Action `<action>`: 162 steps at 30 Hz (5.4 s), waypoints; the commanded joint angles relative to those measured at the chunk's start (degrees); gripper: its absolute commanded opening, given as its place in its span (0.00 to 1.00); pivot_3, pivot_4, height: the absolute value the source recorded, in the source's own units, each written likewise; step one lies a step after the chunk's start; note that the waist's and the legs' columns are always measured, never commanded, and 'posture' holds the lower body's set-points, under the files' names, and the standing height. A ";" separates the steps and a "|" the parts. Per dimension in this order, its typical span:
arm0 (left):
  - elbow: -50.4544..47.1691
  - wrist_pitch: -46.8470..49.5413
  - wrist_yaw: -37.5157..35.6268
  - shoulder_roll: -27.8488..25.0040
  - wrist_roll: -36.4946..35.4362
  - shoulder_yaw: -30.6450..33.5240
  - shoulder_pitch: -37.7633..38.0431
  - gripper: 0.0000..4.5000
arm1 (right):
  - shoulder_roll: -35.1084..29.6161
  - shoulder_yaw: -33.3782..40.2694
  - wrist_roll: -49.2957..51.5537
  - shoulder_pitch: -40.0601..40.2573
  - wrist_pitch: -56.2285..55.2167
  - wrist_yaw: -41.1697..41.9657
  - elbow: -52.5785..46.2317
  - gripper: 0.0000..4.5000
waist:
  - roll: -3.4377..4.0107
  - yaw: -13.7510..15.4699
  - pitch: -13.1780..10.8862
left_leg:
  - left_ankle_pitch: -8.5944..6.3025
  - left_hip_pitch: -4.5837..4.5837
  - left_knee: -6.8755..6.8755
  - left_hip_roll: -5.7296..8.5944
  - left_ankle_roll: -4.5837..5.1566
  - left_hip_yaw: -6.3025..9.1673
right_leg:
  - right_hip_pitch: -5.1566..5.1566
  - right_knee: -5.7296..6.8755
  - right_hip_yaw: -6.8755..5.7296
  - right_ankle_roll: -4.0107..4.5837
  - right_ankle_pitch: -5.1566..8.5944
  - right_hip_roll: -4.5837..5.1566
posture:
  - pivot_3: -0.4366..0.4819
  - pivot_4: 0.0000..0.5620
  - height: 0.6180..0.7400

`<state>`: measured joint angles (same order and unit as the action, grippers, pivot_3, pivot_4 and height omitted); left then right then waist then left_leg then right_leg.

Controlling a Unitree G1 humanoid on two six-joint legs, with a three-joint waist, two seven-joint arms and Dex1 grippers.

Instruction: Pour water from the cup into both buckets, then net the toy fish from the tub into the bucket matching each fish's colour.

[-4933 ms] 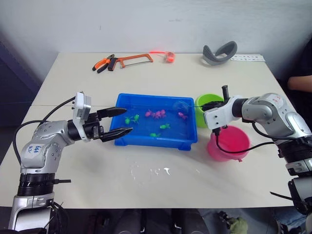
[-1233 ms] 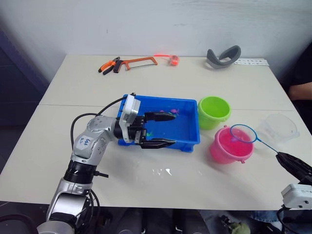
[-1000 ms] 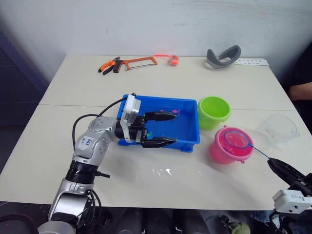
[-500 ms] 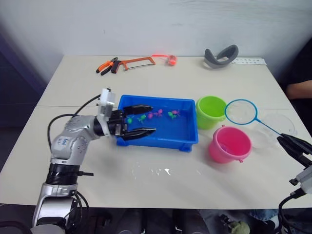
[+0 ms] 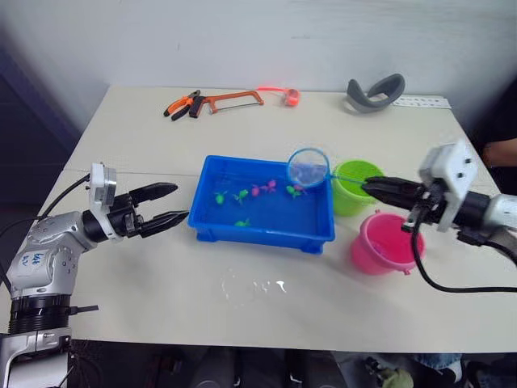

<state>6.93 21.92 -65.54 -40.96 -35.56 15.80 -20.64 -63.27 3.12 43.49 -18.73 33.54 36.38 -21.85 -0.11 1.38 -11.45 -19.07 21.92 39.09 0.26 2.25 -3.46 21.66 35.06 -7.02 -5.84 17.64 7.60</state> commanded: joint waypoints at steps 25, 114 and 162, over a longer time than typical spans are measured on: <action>-10.75 -0.91 6.54 4.79 -1.25 -0.77 1.71 0.99 | 18.47 -3.58 9.29 -30.69 58.96 -21.70 13.57 0.00 | 0.00 -0.35 0.00 | 0.08 0.29 0.06 0.05 0.00 -0.21 | 0.46 0.35 -0.05 -0.08 -0.05 -0.12 | 0.48 0.27 1.00; -9.20 -2.78 5.31 5.62 -1.40 -1.11 0.48 0.99 | 17.47 9.32 -5.80 -19.77 48.31 0.46 1.39 0.00 | -0.03 -0.04 0.02 | 0.20 0.48 0.05 0.13 0.07 -0.40 | 0.79 0.56 -0.30 -0.10 -0.06 -0.14 | 0.48 0.27 1.00; -4.51 1.05 -9.34 17.88 0.91 -21.58 -16.71 0.99 | 32.31 47.44 -45.25 53.02 -55.50 8.07 -6.09 0.00 | 0.00 0.13 0.02 | 0.16 -0.52 -0.12 0.08 -0.07 -0.43 | -0.12 0.37 0.64 -0.13 -0.06 -0.54 | 0.48 0.27 1.00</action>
<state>3.13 23.18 -74.62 -23.25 -34.63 -6.02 -36.80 -30.79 50.97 2.32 34.22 -14.14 46.96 -28.98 -0.11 1.50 -11.42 -18.90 21.39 38.98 0.34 2.18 -3.89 21.55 35.42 -6.38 -5.97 17.58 7.06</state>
